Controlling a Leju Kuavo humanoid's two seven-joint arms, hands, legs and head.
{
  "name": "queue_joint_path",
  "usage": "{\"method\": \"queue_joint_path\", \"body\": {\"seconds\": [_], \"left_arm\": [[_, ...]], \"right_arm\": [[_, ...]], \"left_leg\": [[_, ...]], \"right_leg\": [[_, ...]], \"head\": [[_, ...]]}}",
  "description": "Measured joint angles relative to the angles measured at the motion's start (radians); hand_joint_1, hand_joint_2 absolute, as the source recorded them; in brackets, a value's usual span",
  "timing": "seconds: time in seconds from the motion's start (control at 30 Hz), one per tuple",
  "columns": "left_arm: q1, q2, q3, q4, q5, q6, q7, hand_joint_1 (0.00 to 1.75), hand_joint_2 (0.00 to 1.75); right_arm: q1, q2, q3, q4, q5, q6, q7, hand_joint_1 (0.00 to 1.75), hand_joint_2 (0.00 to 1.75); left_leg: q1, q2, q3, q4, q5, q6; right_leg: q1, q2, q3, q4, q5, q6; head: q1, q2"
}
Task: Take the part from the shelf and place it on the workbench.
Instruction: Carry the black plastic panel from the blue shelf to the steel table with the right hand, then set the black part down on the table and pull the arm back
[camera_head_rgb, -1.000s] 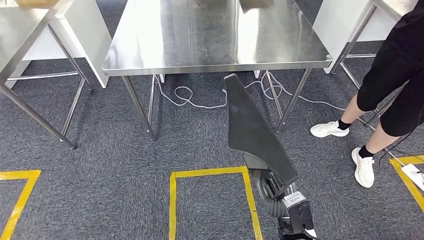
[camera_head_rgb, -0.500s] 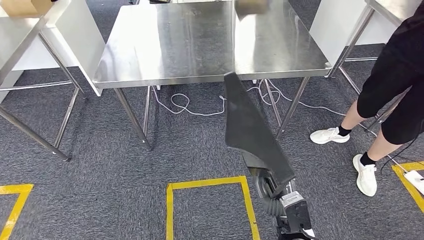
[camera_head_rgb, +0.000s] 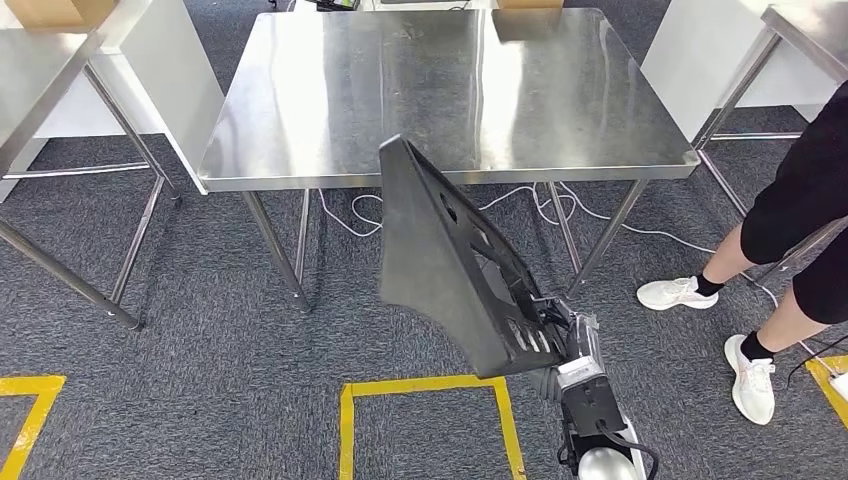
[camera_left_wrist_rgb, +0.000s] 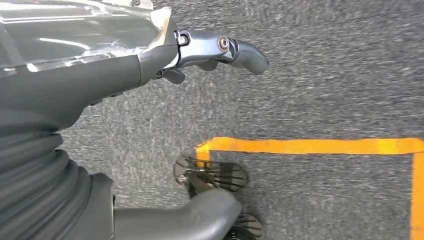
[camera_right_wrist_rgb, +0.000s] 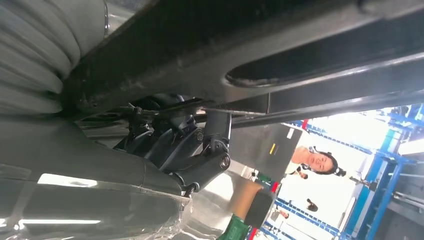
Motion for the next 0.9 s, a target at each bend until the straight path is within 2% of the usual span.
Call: {"method": "queue_joint_path", "body": {"seconds": [0.03, 0.07, 0.1, 0.17, 0.23, 0.3, 0.33, 0.37, 0.4, 0.43, 0.47, 0.5, 0.6, 0.67, 0.7, 0.73, 0.8, 0.83, 0.87, 0.9], "left_arm": [[0.0, -0.001, 0.0, 0.0, 0.0, 0.0, 0.0, 0.0, 1.75], [0.0, -0.002, 0.0, 0.0, 0.0, 0.0, 0.0, 0.0, 1.75], [0.0, -0.002, 0.0, 0.0, 0.0, 0.0, 0.0, 0.0, 1.75], [-0.001, -0.002, 0.0, 0.0, 0.0, 0.0, 0.0, 0.0, 1.75], [-0.002, -0.003, 0.0, 0.0, 0.0, 0.0, 0.0, 0.0, 1.75], [-0.002, -0.004, 0.0, 0.0, 0.0, 0.0, 0.0, 0.0, 1.75], [-0.002, -0.004, 0.0, 0.0, 0.0, 0.0, 0.0, 0.0, 1.75], [-0.002, -0.004, 0.0, 0.0, 0.0, 0.0, 0.0, 0.0, 1.75], [-0.002, -0.004, 0.0, 0.0, 0.0, 0.0, 0.0, 0.0, 1.75], [-0.001, -0.003, 0.0, 0.0, 0.0, 0.0, 0.0, 0.0, 1.75], [-0.001, -0.002, 0.0, 0.0, 0.0, 0.0, 0.0, 0.0, 1.75], [-0.001, -0.001, 0.0, 0.0, 0.0, 0.0, 0.0, 0.0, 1.75], [0.001, 0.001, 0.0, 0.0, 0.0, 0.0, 0.0, 0.0, 1.75], [0.003, 0.0, 0.0, 0.0, 0.0, 0.0, 0.0, 0.0, 1.75], [0.003, 0.0, 0.0, 0.0, 0.0, -0.001, 0.0, 0.0, 1.75], [0.002, -0.001, 0.0, 0.0, 0.0, -0.001, 0.0, 0.0, 1.75], [0.0, -0.001, 0.0, 0.0, 0.0, -0.001, 0.0, 0.0, 1.75], [0.0, -0.002, 0.0, 0.0, 0.0, -0.001, 0.001, 0.0, 1.75], [0.0, -0.002, 0.0, 0.0, 0.0, -0.001, 0.002, 0.0, 1.75], [0.001, -0.004, 0.0, 0.0, 0.001, 0.0, 0.003, 0.0, 1.75]], "right_arm": [[-0.002, -0.001, 0.0, 0.0, 0.0, 0.0, 0.0, 1.75, 1.75], [-0.004, -0.001, 0.0, 0.0, 0.001, 0.001, 0.001, 1.75, 1.75], [-0.007, -0.001, 0.001, -0.001, 0.001, 0.001, 0.001, 1.75, 1.75], [-0.012, -0.002, -0.001, -0.001, 0.001, 0.001, 0.001, 1.75, 1.75], [-0.016, -0.002, -0.002, -0.001, 0.001, 0.001, 0.001, 1.75, 1.75], [-0.017, -0.001, -0.002, -0.001, 0.001, 0.001, 0.001, 1.75, 1.75], [-0.017, -0.002, -0.002, -0.001, 0.001, 0.001, 0.001, 1.75, 1.75], [-0.016, -0.002, -0.002, -0.001, 0.001, 0.001, 0.001, 1.75, 1.75], [-0.016, -0.001, -0.002, -0.001, 0.001, 0.001, 0.001, 1.75, 1.75], [-0.017, -0.001, -0.002, -0.001, 0.001, 0.001, 0.001, 1.75, 1.75], [-0.017, -0.001, -0.002, -0.001, 0.001, 0.001, 0.002, 1.75, 1.75], [-0.017, -0.001, -0.002, -0.001, 0.001, 0.001, 0.001, 1.75, 1.75], [-0.019, 0.0, -0.002, 0.0, 0.0, 0.001, 0.002, 1.75, 1.75], [-0.023, -0.002, -0.003, 0.001, -0.001, 0.001, 0.002, 1.75, 1.75], [-0.027, -0.002, -0.004, 0.001, -0.002, 0.001, 0.002, 1.75, 1.75], [-0.031, -0.003, -0.004, 0.002, -0.004, 0.001, 0.002, 1.75, 1.75], [-0.035, -0.003, -0.004, 0.007, -0.009, 0.001, 0.002, 1.75, 1.75], [-0.035, -0.003, -0.005, 0.01, -0.011, 0.001, 0.002, 1.75, 1.75], [-0.036, -0.003, -0.005, 0.014, -0.014, 0.002, 0.001, 1.75, 1.75], [-0.038, -0.003, -0.005, 0.018, -0.018, 0.003, 0.001, 1.75, 1.75]], "left_leg": [[-0.001, 0.0, 0.007, 0.002, -0.006, -0.006], [-0.002, 0.0, 0.013, 0.005, -0.01, -0.012], [-0.001, 0.001, 0.014, 0.009, -0.012, -0.018], [0.001, 0.006, -0.002, 0.053, -0.014, -0.027], [0.008, 0.011, -0.065, 0.155, -0.036, -0.038], [0.015, 0.014, -0.148, 0.254, -0.078, -0.05], [0.019, 0.016, -0.176, 0.27, -0.087, -0.054], [0.021, 0.018, -0.189, 0.256, -0.076, -0.056], [0.022, 0.02, -0.184, 0.212, -0.041, -0.055], [0.021, 0.021, -0.169, 0.148, 0.012, -0.05], [0.018, 0.021, -0.154, 0.095, 0.047, -0.044], [0.012, 0.021, -0.143, 0.056, 0.061, -0.036], [0.001, 0.013, -0.122, 0.02, 0.046, -0.006], [0.004, 0.012, -0.09, 0.002, 0.063, 0.009], [0.006, 0.013, -0.075, -0.001, 0.066, 0.013], [0.007, 0.015, -0.064, -0.002, 0.064, 0.015], [0.007, 0.013, -0.055, -0.002, 0.055, 0.017], [0.007, 0.012, -0.049, -0.002, 0.048, 0.017], [0.008, 0.009, -0.042, -0.002, 0.04, 0.015], [0.009, 0.007, -0.032, -0.001, 0.031, 0.011]], "right_leg": [[0.005, 0.0, 0.004, -0.016, 0.024, -0.013], [0.007, 0.0, 0.012, -0.022, 0.032, -0.028], [0.005, 0.002, 0.023, -0.025, 0.031, -0.042], [-0.005, 0.004, 0.048, -0.034, 0.028, -0.058], [-0.007, 0.004, 0.065, -0.038, 0.018, -0.069], [-0.007, 0.005, 0.078, -0.038, 0.005, -0.074], [-0.007, 0.005, 0.085, -0.038, -0.003, -0.074], [-0.007, 0.006, 0.095, -0.038, -0.011, -0.073], [-0.007, 0.007, 0.106, -0.039, -0.019, -0.07], [-0.007, 0.007, 0.114, -0.039, -0.029, -0.068], [-0.006, 0.008, 0.126, -0.04, -0.037, -0.064], [-0.005, 0.008, 0.13, -0.041, -0.046, -0.058], [0.002, 0.009, 0.145, -0.032, -0.049, -0.035], [0.006, 0.009, 0.148, 0.002, -0.059, -0.025], [0.005, 0.009, 0.133, 0.033, -0.074, -0.023], [0.002, 0.008, 0.105, 0.08, -0.095, -0.024], [-0.002, 0.008, 0.027, 0.18, -0.134, -0.022], [-0.005, 0.008, -0.005, 0.205, -0.147, -0.018], [-0.008, 0.008, -0.022, 0.2, -0.145, -0.01], [-0.013, 0.007, -0.025, 0.165, -0.123, 0.002]], "head": [[-0.002, 0.0], [-0.003, 0.0], [-0.003, 0.0], [-0.003, 0.0], [-0.005, 0.0], [-0.005, 0.0], [-0.005, 0.0], [-0.006, 0.0], [-0.006, 0.0], [-0.006, 0.0], [-0.005, 0.0], [-0.004, 0.0], [-0.003, 0.0], [-0.001, 0.0], [0.001, 0.0], [0.003, 0.0], [0.007, 0.0], [0.007, 0.0], [0.008, 0.0], [0.008, 0.0]]}}
